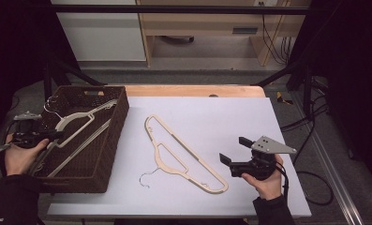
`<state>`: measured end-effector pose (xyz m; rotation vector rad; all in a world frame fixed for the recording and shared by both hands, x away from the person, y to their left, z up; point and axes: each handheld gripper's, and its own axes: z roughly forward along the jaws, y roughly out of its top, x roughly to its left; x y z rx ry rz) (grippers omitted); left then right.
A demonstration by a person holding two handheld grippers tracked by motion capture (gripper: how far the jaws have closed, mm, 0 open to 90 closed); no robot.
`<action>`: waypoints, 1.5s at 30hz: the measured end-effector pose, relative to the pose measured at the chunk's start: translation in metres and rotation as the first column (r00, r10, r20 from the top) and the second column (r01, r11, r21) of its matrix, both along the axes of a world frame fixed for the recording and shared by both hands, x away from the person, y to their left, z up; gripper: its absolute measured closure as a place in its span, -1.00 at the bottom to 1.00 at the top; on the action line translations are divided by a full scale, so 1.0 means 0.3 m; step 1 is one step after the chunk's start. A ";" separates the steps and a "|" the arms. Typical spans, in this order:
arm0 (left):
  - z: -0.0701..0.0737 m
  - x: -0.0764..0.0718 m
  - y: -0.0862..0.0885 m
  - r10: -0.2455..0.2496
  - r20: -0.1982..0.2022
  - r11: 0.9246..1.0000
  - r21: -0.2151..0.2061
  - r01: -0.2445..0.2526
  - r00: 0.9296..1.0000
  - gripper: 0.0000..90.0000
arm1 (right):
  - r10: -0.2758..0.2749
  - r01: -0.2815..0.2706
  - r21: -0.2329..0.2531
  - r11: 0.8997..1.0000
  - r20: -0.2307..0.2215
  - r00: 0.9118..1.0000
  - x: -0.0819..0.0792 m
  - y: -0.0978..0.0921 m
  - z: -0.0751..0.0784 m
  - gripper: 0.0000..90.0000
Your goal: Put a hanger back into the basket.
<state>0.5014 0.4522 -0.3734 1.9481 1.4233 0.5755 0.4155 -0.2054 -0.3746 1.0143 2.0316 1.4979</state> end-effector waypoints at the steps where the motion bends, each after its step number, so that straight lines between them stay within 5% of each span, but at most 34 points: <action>1: 0.014 -0.015 0.007 0.021 0.018 1.000 0.014 -0.021 1.000 0.55 | 0.002 -0.002 0.000 1.000 0.001 1.000 0.002 0.002 0.000 -0.81; 7: 0.084 -0.102 0.009 0.044 0.152 0.998 -0.045 -0.037 0.987 0.27 | 0.014 -0.014 -0.014 1.000 0.005 1.000 0.010 0.024 0.001 -0.80; 9: 0.117 -0.136 -0.005 0.028 0.207 0.998 -0.069 -0.014 0.978 0.18 | 0.017 -0.017 -0.020 1.000 0.012 1.000 0.013 0.033 0.003 -0.79; 13: 0.161 -0.184 -0.055 -0.002 0.295 0.991 -0.126 0.041 0.956 -0.09 | 0.027 -0.027 -0.030 0.999 0.024 0.999 0.016 0.047 0.006 -0.79; 20: 0.179 -0.245 -0.234 -0.080 0.427 0.973 -0.161 0.163 0.901 -0.58 | 0.028 -0.027 -0.031 0.999 0.027 0.999 0.028 0.068 0.005 -0.79; 26: 0.158 -0.278 -0.376 -0.160 0.462 0.945 -0.184 0.270 0.872 -0.79 | 0.047 -0.046 -0.041 0.998 0.019 0.999 0.027 0.081 -0.009 -0.79; 31: 0.131 -0.288 -0.473 -0.226 0.445 0.932 -0.159 0.325 0.867 -0.86 | 0.049 -0.049 -0.056 0.997 -0.005 0.999 0.031 0.092 -0.028 -0.78; 42: 0.050 -0.355 -0.635 -0.344 0.440 0.887 -0.136 0.440 0.830 -0.86 | 0.067 -0.076 -0.121 0.990 -0.074 0.995 0.036 0.145 -0.077 -0.72; 45: 0.019 -0.356 -0.665 -0.366 0.419 0.880 -0.135 0.456 0.831 -0.86 | 0.072 -0.084 -0.134 0.987 -0.092 0.993 0.032 0.163 -0.092 -0.71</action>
